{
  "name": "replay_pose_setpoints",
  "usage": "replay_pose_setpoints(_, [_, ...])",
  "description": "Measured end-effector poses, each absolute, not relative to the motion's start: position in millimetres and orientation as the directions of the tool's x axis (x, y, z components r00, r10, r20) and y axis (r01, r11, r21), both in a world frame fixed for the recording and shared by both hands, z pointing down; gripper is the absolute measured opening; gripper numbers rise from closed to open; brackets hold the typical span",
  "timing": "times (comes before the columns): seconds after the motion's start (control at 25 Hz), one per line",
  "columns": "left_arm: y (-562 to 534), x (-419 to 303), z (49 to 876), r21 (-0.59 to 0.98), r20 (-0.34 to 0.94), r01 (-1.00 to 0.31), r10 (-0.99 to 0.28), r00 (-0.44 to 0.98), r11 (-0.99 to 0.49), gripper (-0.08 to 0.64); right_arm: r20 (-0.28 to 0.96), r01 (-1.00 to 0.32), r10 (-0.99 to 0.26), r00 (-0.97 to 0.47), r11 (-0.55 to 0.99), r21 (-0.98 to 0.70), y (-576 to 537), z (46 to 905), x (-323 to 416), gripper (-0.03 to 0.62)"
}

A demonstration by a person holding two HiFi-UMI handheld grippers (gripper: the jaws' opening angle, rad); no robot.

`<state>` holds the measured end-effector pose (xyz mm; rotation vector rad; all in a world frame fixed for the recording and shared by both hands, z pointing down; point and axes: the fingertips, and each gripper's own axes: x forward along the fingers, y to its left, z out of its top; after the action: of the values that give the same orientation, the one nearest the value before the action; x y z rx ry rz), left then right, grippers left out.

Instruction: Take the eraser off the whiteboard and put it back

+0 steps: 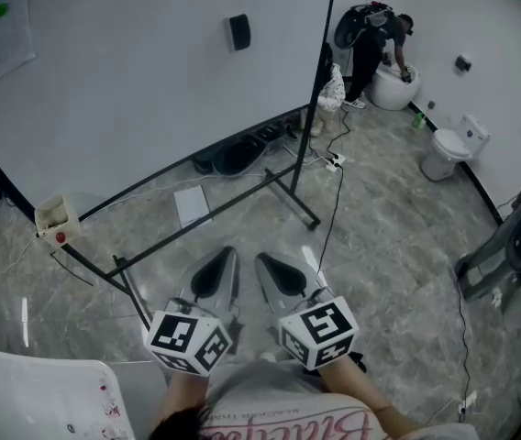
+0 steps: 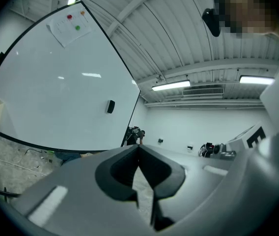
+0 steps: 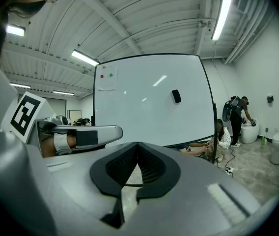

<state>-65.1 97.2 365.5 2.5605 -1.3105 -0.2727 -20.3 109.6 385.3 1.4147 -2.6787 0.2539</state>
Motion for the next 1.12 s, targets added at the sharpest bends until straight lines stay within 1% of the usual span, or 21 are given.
replay_pose_setpoints(0.2, [87.2, -49.7, 361.6, 0.293, -0.063, -0.786, -0.831, 0.552, -0.544, 0.000, 0.153, -0.815, -0.800, -0.580, 0.572, -0.099, 98.9, 381.1, -1.5, 0.002])
replay_pose_setpoints(0.6, [81.3, -35.7, 369.7, 0.281, -0.032, -0.823, -0.862, 0.506, -0.494, 0.000, 0.157, -0.789, -0.773, -0.615, 0.600, -0.134, 91.0, 391.8, 15.6, 0.002])
replay_pose_setpoints(0.88, [57.8, -30.1, 366.4, 0.268, -0.029, -0.824, -0.859, 0.510, -0.498, 0.000, 0.165, -0.803, -0.785, -0.596, 0.582, -0.128, 68.8, 393.0, 23.8, 0.002])
replay_pose_setpoints(1.12, [14.2, -33.5, 365.2, 0.282, -0.043, -0.808, -0.848, 0.528, -0.517, 0.000, 0.165, -0.820, -0.803, -0.572, 0.560, -0.116, 29.2, 393.8, 22.3, 0.002])
